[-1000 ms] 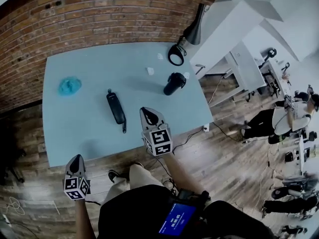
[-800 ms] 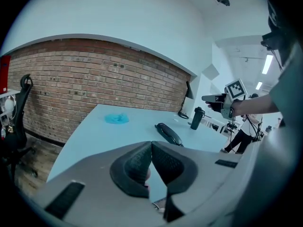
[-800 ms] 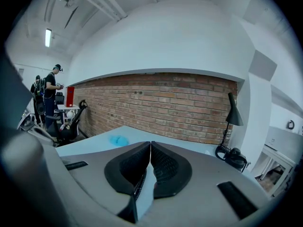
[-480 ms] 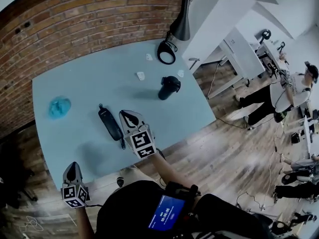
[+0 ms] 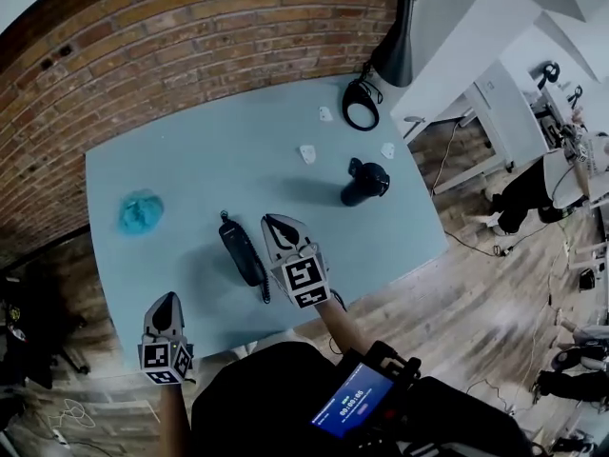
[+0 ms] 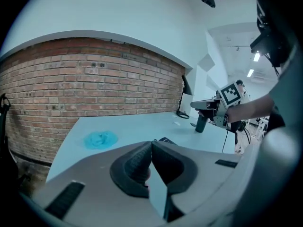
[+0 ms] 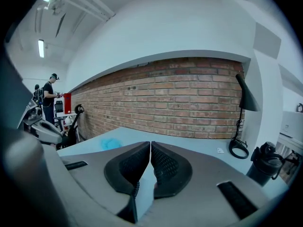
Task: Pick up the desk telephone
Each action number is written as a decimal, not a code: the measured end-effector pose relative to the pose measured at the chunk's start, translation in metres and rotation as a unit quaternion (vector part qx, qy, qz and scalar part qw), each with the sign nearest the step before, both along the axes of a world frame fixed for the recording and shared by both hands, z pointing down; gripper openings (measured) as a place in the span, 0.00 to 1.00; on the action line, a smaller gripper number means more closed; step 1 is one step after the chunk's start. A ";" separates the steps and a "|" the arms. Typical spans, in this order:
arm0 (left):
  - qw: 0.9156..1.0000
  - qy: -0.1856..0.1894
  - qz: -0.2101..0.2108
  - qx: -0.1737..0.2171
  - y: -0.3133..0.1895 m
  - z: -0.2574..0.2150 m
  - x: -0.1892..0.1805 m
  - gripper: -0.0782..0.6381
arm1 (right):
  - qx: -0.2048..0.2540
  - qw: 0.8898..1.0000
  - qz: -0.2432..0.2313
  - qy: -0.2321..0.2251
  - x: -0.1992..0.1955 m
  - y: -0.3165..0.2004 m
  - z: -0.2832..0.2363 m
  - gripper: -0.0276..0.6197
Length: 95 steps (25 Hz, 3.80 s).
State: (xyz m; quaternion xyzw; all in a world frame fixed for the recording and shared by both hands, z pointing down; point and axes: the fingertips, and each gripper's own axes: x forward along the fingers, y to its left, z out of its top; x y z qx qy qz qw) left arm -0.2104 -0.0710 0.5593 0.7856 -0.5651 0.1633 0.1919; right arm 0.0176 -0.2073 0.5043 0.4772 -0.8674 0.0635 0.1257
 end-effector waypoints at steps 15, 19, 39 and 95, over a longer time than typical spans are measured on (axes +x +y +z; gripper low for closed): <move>0.994 0.024 0.101 -0.028 -0.020 0.039 -0.021 0.13 | -0.156 0.985 0.017 0.068 -0.034 0.001 0.077 0.17; 0.996 0.016 0.080 -0.041 -0.011 0.046 -0.048 0.13 | -0.195 0.977 -0.002 0.081 -0.051 0.010 0.101 0.20; 0.987 -0.005 0.073 -0.143 0.029 0.101 -0.116 0.13 | -0.332 0.936 -0.007 0.114 -0.088 0.024 0.188 0.48; 0.942 -0.119 0.139 -0.281 0.056 0.191 -0.103 0.15 | -0.433 0.873 -0.019 0.223 -0.087 0.031 0.252 0.67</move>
